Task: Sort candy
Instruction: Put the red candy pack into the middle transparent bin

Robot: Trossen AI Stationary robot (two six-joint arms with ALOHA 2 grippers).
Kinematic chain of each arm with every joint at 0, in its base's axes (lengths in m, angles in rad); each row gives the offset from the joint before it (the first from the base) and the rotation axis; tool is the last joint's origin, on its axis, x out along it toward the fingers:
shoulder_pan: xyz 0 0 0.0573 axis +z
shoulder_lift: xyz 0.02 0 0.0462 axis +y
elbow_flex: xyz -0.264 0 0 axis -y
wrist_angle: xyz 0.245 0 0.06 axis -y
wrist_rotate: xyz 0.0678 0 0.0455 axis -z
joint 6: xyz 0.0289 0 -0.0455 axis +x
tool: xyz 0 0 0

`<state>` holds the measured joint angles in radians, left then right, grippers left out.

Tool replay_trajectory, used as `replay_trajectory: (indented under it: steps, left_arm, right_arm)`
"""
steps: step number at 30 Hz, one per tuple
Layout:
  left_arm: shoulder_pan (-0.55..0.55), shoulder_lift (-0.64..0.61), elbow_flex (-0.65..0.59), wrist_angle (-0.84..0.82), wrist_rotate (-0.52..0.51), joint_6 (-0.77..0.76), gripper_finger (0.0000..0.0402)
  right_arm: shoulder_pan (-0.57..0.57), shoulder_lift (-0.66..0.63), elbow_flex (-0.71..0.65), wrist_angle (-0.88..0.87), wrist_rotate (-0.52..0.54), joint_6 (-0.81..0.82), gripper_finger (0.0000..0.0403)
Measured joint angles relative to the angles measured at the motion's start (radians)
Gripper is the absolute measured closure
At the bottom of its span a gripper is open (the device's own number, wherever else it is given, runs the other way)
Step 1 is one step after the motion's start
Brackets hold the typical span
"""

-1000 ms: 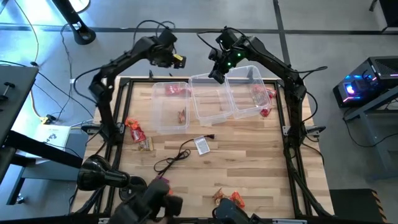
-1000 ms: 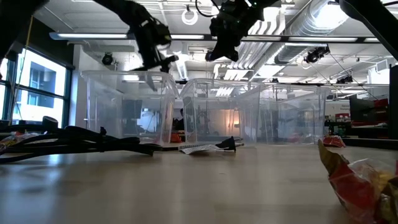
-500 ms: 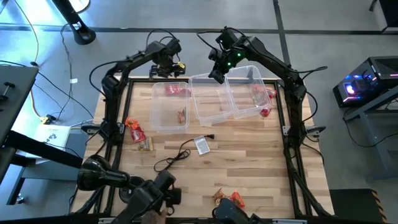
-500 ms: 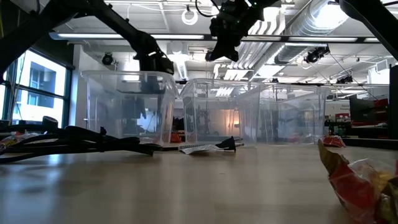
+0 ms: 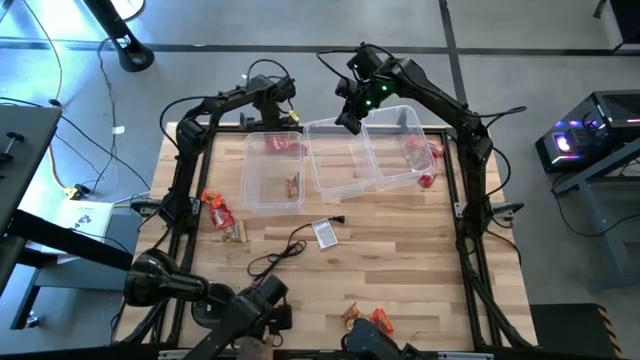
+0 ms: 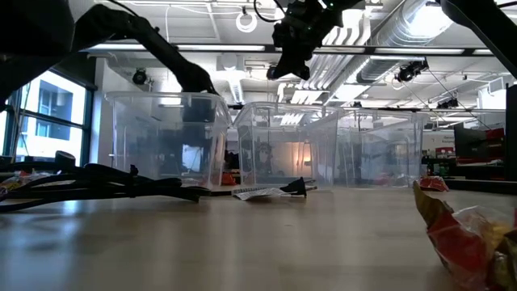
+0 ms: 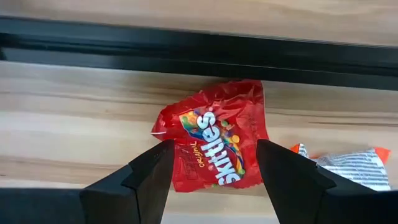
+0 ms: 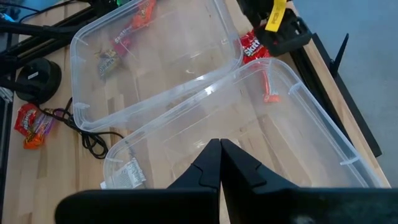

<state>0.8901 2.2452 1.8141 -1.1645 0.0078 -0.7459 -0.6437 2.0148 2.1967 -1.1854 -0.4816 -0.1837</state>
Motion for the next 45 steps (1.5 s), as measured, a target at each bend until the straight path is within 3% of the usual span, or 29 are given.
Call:
replay_trajectory:
  steps: [9, 18, 21, 25, 28, 33, 40, 45]
  left_arm:
    - [-0.005, 0.061, 0.001, -0.018, -0.005, -0.049, 0.0178]
    - [-0.026, 0.062, 0.001, 0.026, -0.055, 0.03, 0.0189]
    - [-0.029, 0.061, 0.001, 0.029, -0.05, 0.048, 0.0236]
    - [-0.033, 0.054, 0.001, 0.006, -0.058, 0.094, 0.0363]
    - [-0.038, 0.033, -0.003, 0.004, -0.056, 0.127, 0.038]
    - [-0.045, -0.066, -0.003, -0.039, -0.088, 0.191, 0.0391]
    - [-0.074, -0.273, -0.002, -0.011, -0.208, 0.209, 0.0391]
    - [-0.147, -0.409, 0.0, 0.179, -0.141, 0.341, 0.0391]
  right_arm:
    - [0.0, 0.0, 0.0, -0.007, 0.0, -0.008, 0.0403]
    - [0.0, 0.0, 0.0, -0.007, 0.0, -0.008, 0.0403]
    - [0.0, 0.0, 0.0, -0.007, 0.0, -0.008, 0.0403]
    - [0.0, 0.0, 0.0, -0.007, 0.0, -0.008, 0.0403]
    - [0.0, 0.0, 0.0, -0.007, 0.0, -0.009, 0.0403]
    - [0.0, 0.0, 0.0, -0.01, 0.0, -0.069, 0.0403]
    - [-0.019, -0.013, 0.0, -0.015, -0.001, -0.111, 0.0403]
    - [-0.044, -0.061, 0.0, 0.004, -0.01, -0.125, 0.0403]
